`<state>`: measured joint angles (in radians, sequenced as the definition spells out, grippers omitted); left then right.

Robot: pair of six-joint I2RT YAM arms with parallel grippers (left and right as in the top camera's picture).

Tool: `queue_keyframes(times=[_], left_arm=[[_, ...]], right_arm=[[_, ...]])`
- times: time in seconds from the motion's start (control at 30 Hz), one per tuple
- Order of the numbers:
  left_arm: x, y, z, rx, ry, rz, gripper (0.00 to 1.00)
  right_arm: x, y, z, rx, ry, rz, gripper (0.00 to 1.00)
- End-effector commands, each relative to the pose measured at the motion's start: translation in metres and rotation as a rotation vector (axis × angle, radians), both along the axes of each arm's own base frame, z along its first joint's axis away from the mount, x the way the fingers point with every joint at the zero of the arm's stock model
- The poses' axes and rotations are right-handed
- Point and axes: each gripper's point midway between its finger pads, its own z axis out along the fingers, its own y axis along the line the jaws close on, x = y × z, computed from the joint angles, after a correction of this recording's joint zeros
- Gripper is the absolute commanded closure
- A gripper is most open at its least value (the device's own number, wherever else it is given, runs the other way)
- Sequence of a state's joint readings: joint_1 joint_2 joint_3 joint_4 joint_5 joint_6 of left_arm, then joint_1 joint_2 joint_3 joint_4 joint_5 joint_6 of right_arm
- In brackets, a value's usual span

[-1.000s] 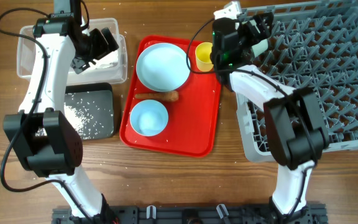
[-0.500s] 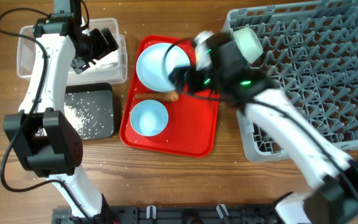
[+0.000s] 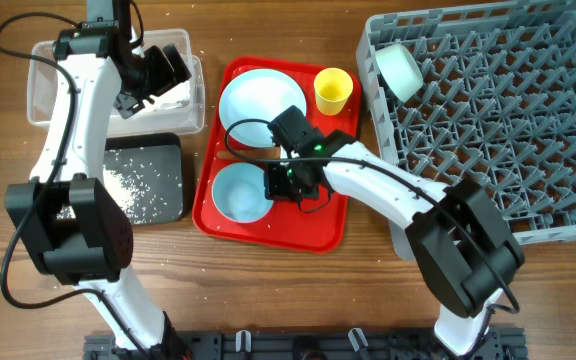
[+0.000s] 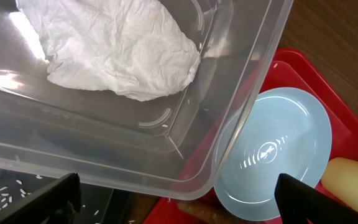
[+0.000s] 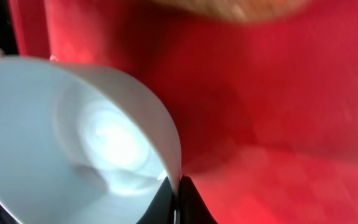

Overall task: Sort waste into correct bins and load items into the dishwasher rack
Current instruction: 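Grasp the small blue bowl with right gripper and set it in the rack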

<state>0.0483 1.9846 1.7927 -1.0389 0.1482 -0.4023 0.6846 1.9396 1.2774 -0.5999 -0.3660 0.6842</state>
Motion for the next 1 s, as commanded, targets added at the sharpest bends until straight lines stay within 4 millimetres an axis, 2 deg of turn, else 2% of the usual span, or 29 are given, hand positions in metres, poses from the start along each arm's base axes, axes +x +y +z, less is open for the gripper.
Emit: queue_keyframes(times=[0.0,0.03,0.07,0.1,0.13,0.17,0.2,0.23,0.27,0.33,0.4,0.5,0.53,0.57,0.63,0.7,0.87,0.9,0.97], left_arm=[[0.002,0.002,0.002,-0.005,-0.007,0.000,0.00],[0.002,0.002,0.002,-0.005,-0.007,0.000,0.00],[0.002,0.002,0.002,-0.006,-0.007,0.000,0.00],[0.002,0.002,0.002,-0.005,-0.007,0.000,0.00],[0.002,0.002,0.002,-0.005,-0.007,0.000,0.00],[0.002,0.002,0.002,-0.006,-0.007,0.000,0.00],[0.002,0.002,0.002,-0.005,-0.007,0.000,0.00],[0.002,0.002,0.002,-0.005,-0.007,0.000,0.00],[0.002,0.002,0.002,-0.005,-0.007,0.000,0.00],[0.002,0.002,0.002,-0.005,-0.007,0.000,0.00],[0.002,0.002,0.002,-0.006,-0.007,0.000,0.00],[0.002,0.002,0.002,-0.006,-0.007,0.000,0.00],[0.002,0.002,0.002,-0.005,-0.007,0.000,0.00],[0.002,0.002,0.002,-0.006,-0.007,0.000,0.00],[0.002,0.002,0.002,-0.005,-0.007,0.000,0.00],[0.002,0.002,0.002,-0.005,-0.007,0.000,0.00],[0.002,0.002,0.002,-0.006,-0.007,0.000,0.00],[0.002,0.002,0.002,-0.006,-0.007,0.000,0.00],[0.002,0.002,0.002,-0.006,-0.007,0.000,0.00]], right_arm=[[0.024,-0.007,0.055,-0.031,-0.155,0.022,0.96],[0.038,-0.035,0.087,-0.130,-0.268,-0.036,0.96],[0.056,-0.083,0.122,-0.302,-0.418,-0.144,0.96],[0.070,-0.143,0.159,-0.535,-0.588,-0.276,0.96],[0.076,-0.218,0.218,-0.873,-0.815,-0.463,0.96],[0.065,-0.271,0.284,-1.196,-1.024,-0.635,0.96],[0.052,-0.290,0.321,-1.397,-1.112,-0.697,0.96],[0.056,-0.294,0.328,-1.448,-1.083,-0.645,0.95],[0.065,-0.299,0.328,-1.501,-1.036,-0.579,0.96],[0.070,-0.302,0.322,-1.525,-1.015,-0.569,0.96],[0.077,-0.307,0.304,-1.552,-0.968,-0.532,0.96],[0.088,-0.322,0.249,-1.592,-0.841,-0.423,0.96],[0.089,-0.324,0.219,-1.591,-0.806,-0.405,0.96],[0.090,-0.323,0.208,-1.575,-0.794,-0.392,0.96],[0.094,-0.318,0.170,-1.506,-0.743,-0.335,0.96],[0.094,-0.316,0.152,-1.499,-0.734,-0.326,0.96],[0.095,-0.313,0.127,-1.454,-0.700,-0.301,0.96],[0.095,-0.314,0.128,-1.460,-0.704,-0.306,0.96],[0.094,-0.324,0.147,-1.562,-0.741,-0.352,0.96]])
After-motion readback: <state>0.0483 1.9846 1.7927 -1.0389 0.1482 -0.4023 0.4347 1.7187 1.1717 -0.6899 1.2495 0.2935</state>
